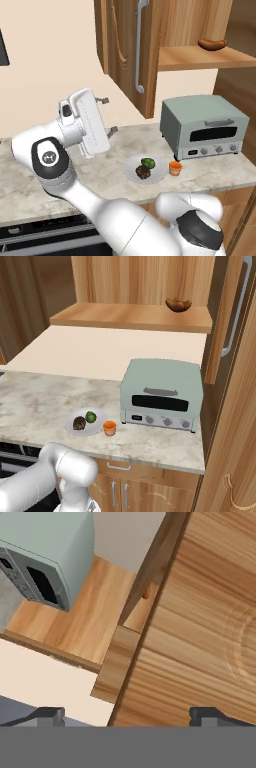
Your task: Pick the avocado and bread from the counter and place them on the plate. Then pick the jam from the cabinet and place it next to the plate. Lastly close the cabinet door.
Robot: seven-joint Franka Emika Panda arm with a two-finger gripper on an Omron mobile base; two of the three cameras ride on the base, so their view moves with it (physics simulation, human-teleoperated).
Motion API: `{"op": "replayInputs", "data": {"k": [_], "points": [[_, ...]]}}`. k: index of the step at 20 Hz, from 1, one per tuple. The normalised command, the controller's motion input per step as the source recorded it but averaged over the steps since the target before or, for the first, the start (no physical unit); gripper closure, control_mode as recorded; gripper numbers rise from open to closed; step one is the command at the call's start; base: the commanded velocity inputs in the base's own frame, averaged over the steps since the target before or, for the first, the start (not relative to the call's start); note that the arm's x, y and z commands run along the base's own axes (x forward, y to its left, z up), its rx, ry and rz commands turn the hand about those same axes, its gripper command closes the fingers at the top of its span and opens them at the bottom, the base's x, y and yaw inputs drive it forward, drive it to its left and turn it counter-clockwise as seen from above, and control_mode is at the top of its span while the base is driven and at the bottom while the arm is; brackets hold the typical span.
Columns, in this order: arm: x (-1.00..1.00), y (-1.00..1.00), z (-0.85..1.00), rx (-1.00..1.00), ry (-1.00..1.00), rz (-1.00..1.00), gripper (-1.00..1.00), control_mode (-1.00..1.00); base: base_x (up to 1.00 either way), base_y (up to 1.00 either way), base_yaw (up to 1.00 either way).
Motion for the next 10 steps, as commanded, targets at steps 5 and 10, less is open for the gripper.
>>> {"op": "replayInputs", "data": {"k": [5, 10], "points": [[0.19, 0.00, 0.17, -0.02, 0.00, -0.13, -1.00, -1.00, 0.00, 0.00, 0.00], [0.27, -0.02, 0.05, -0.02, 0.00, -0.14, -1.00, -1.00, 0.00, 0.00, 0.00]]}}
